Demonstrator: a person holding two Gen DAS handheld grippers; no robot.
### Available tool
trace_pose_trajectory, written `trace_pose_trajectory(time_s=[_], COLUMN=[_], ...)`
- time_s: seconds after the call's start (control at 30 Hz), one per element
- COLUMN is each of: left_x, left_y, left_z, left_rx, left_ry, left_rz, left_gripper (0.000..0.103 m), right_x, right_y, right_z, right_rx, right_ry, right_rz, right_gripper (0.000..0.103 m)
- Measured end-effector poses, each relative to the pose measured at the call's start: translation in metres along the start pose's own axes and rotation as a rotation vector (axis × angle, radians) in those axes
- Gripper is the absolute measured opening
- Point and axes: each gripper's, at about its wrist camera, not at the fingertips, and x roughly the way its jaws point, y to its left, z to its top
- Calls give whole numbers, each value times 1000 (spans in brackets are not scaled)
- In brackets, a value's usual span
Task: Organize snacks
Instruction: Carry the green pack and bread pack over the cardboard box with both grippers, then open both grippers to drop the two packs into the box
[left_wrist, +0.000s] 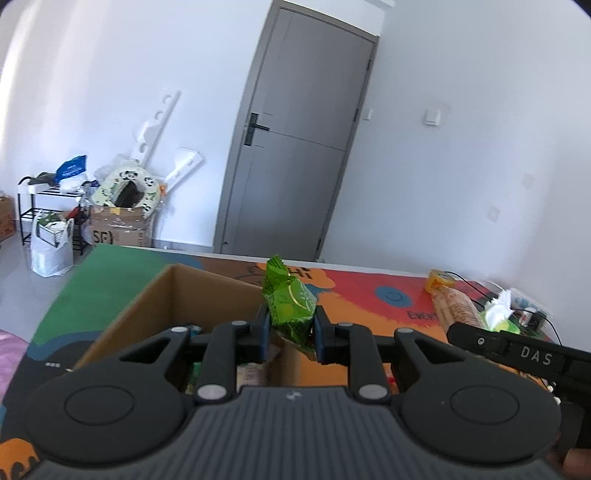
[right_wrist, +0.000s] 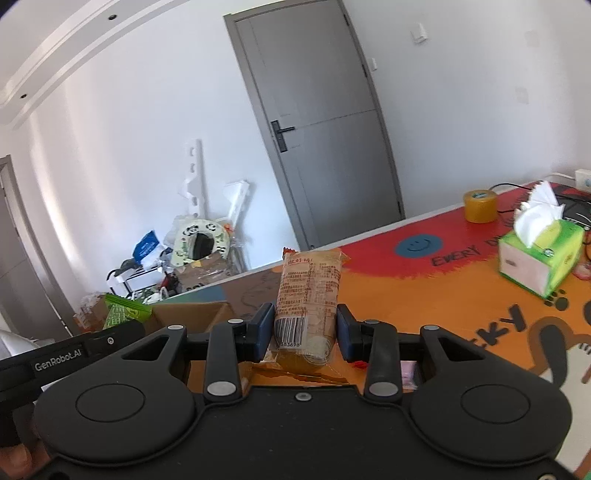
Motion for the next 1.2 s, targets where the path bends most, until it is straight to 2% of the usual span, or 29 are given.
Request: trace_pose_trajectory(time_s=[0.3,0.63,0.77,1.13,1.2], left_x=[-4,7,13,0,0], left_y=[34,59,68,85,88], left_z=[11,8,7,11,12], left_rx=[-32,-60,-76,-101,-110], left_ry=[-9,28,55,35,37], left_rz=[54,73,86,105,116], left_gripper=[22,22,26,31,32], right_x=[12,28,33,51,54], right_y=[31,65,75,101,104], right_z=[0,-1,-2,-7,-6], right_rx=[-33,-80,-92,-105,-93], right_ry=[8,32,41,96,110], right_rz=[53,80,86,138,172], right_gripper=[36,36,36,37,38])
